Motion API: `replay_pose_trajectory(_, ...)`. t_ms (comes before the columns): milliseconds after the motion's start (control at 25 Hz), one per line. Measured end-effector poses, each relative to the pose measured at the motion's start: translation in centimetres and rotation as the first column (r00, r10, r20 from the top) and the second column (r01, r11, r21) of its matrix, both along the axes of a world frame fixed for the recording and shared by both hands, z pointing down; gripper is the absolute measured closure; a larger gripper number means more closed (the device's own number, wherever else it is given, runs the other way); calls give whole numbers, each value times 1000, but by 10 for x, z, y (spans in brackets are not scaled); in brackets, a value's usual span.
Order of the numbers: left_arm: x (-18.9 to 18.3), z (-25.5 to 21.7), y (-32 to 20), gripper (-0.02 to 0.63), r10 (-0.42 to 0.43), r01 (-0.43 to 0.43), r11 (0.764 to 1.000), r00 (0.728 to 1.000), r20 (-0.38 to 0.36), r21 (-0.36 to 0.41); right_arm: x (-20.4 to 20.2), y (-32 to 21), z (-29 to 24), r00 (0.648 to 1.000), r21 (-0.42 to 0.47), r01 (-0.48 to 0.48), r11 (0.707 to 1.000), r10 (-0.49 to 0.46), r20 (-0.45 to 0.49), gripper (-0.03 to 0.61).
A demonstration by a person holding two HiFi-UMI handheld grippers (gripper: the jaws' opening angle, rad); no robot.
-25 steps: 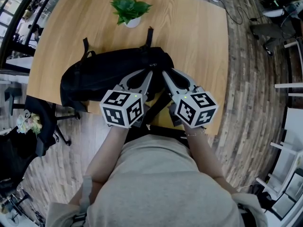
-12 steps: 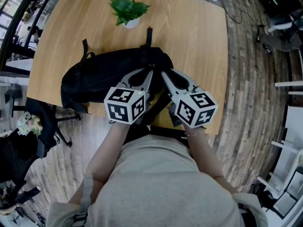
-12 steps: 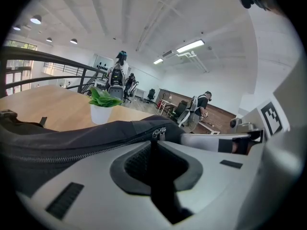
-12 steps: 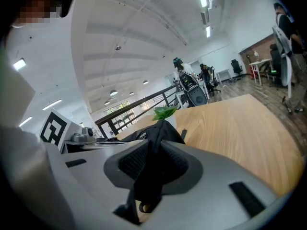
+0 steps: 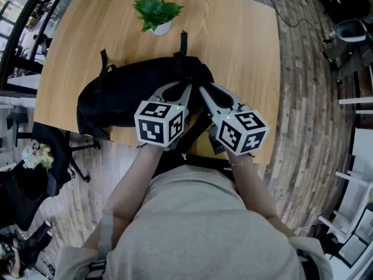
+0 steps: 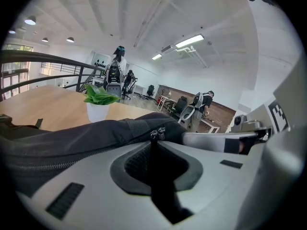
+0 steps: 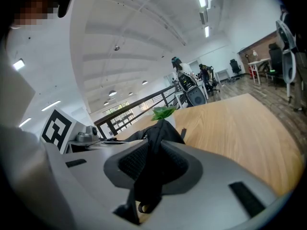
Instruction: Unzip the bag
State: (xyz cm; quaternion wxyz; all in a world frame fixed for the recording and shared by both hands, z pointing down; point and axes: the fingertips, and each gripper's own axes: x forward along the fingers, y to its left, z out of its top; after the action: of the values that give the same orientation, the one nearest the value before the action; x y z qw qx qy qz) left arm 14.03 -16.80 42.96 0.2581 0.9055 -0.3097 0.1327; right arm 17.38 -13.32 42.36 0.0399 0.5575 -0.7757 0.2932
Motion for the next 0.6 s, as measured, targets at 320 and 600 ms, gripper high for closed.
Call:
replay_pose_trajectory(320, -3, -9, 4, 589, 7, -6, 998, 1000, -8, 57, 2, 1, 1, 1000, -1, -8, 1000, 8, 5, 489)
replay_pose_trajectory(600, -12, -13, 7, 594, 8, -8, 997, 1000, 4, 71, 4, 2, 0, 1000, 2, -16, 1000, 16, 1, 502)
